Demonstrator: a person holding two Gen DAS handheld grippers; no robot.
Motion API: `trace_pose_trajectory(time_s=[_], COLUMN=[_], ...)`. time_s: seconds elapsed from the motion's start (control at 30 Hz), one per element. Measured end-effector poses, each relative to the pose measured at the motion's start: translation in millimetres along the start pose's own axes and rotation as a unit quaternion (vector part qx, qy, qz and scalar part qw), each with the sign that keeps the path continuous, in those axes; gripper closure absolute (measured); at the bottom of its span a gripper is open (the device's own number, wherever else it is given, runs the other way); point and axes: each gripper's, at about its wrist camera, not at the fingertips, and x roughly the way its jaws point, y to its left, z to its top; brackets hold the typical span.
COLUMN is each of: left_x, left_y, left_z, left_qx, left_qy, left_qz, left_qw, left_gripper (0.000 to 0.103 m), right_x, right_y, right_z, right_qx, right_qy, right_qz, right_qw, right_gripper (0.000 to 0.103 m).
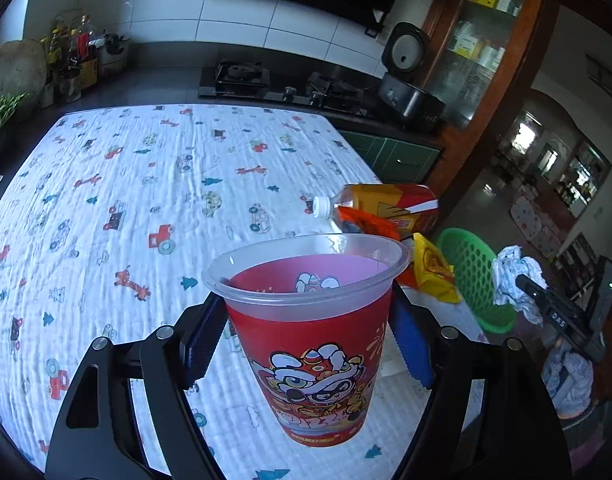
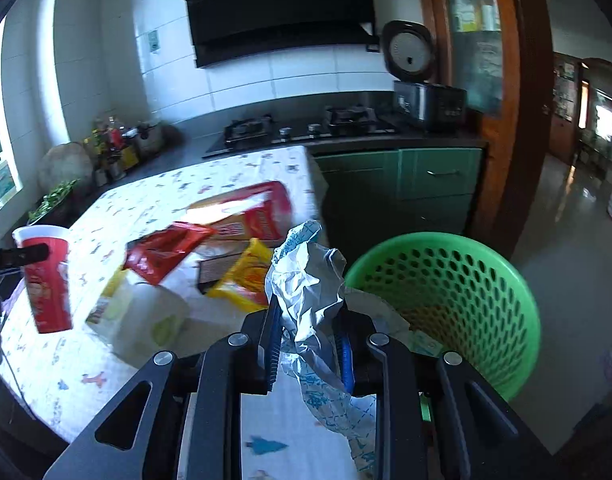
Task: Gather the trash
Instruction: 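Carry the crumpled foil into the green basket and open the right tool, then carry the red paper cup over the green basket and open the left tool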
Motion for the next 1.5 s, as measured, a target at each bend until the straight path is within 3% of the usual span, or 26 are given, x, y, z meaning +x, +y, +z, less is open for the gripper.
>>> trace_pose_trajectory(time_s=[0.57,0.83,0.93,1.13,1.5], left_x=[33,64,76,106,183], left_y=[-121,-171,-189,-228,-289], left_z=[34,49,49,50,35], left_qx=[0.089,0.118,0.131,0.149,0.167], left_qy=[0.011,0.018,0.024,0.038,0.083], left_qz=[-0.084,-0.108,-0.118,-0.146,-0.149], left_qw=[0.9924,0.9870,0.9840,0.9771,0.9710], left_gripper=[0.028,0.028,0.028,0.028,0.028], right_x=[38,38,32,6,-43], right_y=[-92,-117,-122,-129,-128], right_z=[-4,-7,-10,-21,-50], right_qx=[0.069,0.091,0.093,0.101,0.098], right_qy=[0.023,0.014,0.010,-0.008,-0.042], right_qz=[-0.063,-0.074,-0.078,-0.081,-0.092], right_qw=[0.995,0.993,0.993,0.992,0.990], right_gripper=[0.074,0.056,0.055,0.046,0.035])
